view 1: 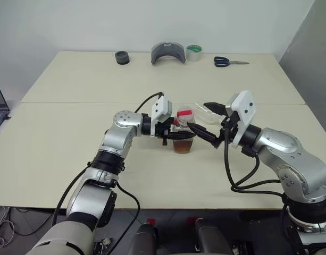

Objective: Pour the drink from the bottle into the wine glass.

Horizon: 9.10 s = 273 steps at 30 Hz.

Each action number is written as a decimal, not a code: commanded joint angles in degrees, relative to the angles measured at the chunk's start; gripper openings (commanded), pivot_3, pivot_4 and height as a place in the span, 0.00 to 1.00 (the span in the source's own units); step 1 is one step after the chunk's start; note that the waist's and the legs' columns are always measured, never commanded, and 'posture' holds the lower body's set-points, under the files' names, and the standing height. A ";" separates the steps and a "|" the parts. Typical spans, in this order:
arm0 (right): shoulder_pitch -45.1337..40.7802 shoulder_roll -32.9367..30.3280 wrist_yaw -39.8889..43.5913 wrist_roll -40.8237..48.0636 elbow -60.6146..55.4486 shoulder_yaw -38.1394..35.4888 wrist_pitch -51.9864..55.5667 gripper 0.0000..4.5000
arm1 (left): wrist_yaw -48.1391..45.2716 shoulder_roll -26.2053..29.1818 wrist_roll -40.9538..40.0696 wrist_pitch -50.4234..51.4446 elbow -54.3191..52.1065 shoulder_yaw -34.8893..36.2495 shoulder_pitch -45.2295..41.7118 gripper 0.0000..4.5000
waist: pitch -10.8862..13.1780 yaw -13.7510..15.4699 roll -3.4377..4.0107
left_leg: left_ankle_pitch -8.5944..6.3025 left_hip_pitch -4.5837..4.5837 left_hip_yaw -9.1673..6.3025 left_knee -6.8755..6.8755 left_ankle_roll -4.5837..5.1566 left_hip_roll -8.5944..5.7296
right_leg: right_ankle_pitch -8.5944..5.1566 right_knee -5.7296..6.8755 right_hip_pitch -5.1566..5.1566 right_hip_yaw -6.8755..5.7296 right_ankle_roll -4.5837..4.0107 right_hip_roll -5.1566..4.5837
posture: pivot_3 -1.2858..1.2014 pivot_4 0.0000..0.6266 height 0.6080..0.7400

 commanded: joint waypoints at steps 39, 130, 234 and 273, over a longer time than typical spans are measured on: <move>-4.72 -5.20 3.99 15.87 -2.41 -4.81 6.95 1.00 | -2.01 -0.34 -1.82 -0.11 -2.64 1.01 -0.81 0.38 | 0.00 -0.04 0.00 | 0.00 0.00 0.01 0.01 0.00 0.01 | 0.00 0.01 0.01 0.01 0.00 0.00 | 0.52 0.24 1.00; 3.36 1.41 0.24 7.87 -5.73 -1.43 3.35 1.00 | 32.51 10.01 1.24 1.38 6.15 20.07 1.92 0.38 | -0.01 -0.41 0.03 | 0.00 0.06 0.04 0.04 0.01 0.01 | 0.02 0.03 0.03 0.04 0.04 -0.02 | 0.52 0.24 1.00; -48.41 0.40 29.45 -35.43 95.48 17.66 -13.32 0.04 | 24.32 4.58 3.41 -5.75 -21.22 2.27 24.14 1.00 | 0.00 -0.40 0.05 | 0.01 0.08 0.18 -0.03 0.00 0.01 | 0.06 0.03 -0.07 0.13 0.00 -0.07 | 0.52 0.24 1.00; 5.94 25.29 -14.81 -17.68 34.39 -5.00 -10.67 0.04 | 20.26 11.02 -8.94 18.61 -29.65 8.81 20.37 1.00 | -0.81 -0.64 -0.13 | 0.03 -0.21 0.16 0.03 0.00 0.02 | 0.05 0.45 -0.48 0.17 -0.03 -0.02 | 0.52 0.24 1.00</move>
